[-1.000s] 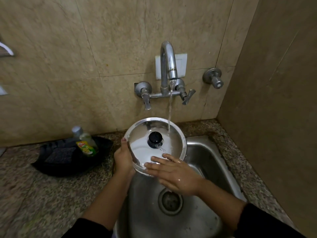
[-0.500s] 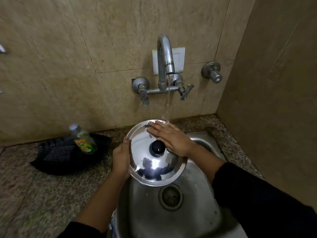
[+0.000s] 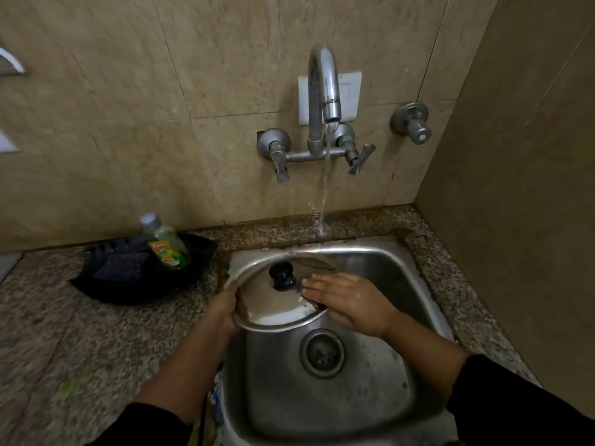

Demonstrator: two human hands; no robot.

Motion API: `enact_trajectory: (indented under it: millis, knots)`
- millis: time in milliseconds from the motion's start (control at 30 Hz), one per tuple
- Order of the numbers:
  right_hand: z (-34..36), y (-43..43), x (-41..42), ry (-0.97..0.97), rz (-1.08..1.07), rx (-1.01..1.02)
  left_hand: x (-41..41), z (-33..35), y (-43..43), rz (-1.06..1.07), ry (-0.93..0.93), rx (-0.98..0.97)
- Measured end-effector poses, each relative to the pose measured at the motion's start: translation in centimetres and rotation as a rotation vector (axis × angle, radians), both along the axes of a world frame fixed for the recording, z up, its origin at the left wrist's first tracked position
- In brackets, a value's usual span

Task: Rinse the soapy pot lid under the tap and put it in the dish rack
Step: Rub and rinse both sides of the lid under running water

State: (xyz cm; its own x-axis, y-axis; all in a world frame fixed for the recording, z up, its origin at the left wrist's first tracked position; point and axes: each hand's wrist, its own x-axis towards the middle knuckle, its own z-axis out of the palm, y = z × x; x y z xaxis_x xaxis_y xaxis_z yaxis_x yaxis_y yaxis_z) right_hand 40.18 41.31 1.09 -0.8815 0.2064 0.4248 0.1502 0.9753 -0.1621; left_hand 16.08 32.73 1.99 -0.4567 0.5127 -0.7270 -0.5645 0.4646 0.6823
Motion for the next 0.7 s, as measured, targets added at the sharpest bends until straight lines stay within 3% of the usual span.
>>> enact_trajectory:
  millis: [100, 267, 333, 433, 533, 600, 700]
  knots:
    - [2.3, 0.1, -1.2, 0.116, -0.031, -0.105, 0.0, 0.0, -1.3, -0.075, -0.063, -0.071]
    - [5.7, 1.4, -3.3, 0.131, -0.223, -0.619, -1.0, -1.7, -1.9, -0.473, 0.017, -0.154]
    - [6.1, 2.8, -4.1, 0.100, -0.338, -0.778, -1.0, -2.1, -1.7, -0.462, -0.007, -0.017]
    - [5.2, 5.0, -5.0, 0.106, -0.458, -0.960, -0.6, -1.6, -1.3, -0.349, -0.139, 0.365]
    - [4.1, 6.2, -6.1, 0.118, -0.494, -1.097, 0.3, -0.8, -1.1, -0.291, 0.058, 0.431]
    - [3.8, 6.1, -7.0, 0.103, -0.596, -0.964, 0.9, -0.4, -0.6, -0.190, 0.121, 0.407]
    - [3.0, 4.0, -8.3, -0.140, -0.753, -0.245, 2.3, 0.2, 0.0, -0.111, 0.113, 0.458]
